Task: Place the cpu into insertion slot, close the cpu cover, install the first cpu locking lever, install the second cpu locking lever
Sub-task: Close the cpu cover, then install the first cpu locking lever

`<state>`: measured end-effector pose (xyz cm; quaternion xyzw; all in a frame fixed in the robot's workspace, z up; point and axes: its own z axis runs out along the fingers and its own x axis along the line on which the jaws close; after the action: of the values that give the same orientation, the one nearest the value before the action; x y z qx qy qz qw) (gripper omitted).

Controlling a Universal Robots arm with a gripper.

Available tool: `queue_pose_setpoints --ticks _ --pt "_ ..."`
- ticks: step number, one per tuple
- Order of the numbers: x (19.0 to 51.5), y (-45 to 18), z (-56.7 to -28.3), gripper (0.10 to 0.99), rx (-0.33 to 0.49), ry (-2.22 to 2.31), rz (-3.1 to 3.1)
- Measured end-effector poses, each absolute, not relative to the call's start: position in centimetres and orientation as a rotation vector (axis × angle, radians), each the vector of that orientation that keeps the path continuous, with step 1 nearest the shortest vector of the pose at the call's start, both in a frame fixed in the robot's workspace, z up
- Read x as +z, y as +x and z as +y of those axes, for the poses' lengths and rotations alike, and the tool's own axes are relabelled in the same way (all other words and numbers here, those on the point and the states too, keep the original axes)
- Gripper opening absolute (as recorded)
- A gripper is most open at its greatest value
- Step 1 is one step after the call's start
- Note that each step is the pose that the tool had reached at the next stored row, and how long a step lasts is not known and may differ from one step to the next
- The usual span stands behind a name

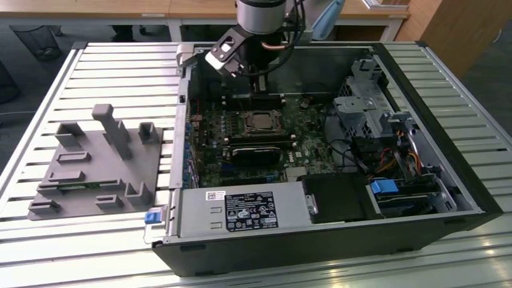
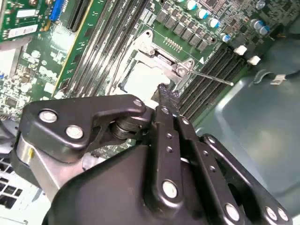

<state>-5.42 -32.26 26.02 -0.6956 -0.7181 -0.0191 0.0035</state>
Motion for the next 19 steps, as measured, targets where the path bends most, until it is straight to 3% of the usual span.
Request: queue_pose_setpoints --ticks 19 --pt "25.76 -5.42 -32.26 0.118 -0.06 -2.18 -2.251"
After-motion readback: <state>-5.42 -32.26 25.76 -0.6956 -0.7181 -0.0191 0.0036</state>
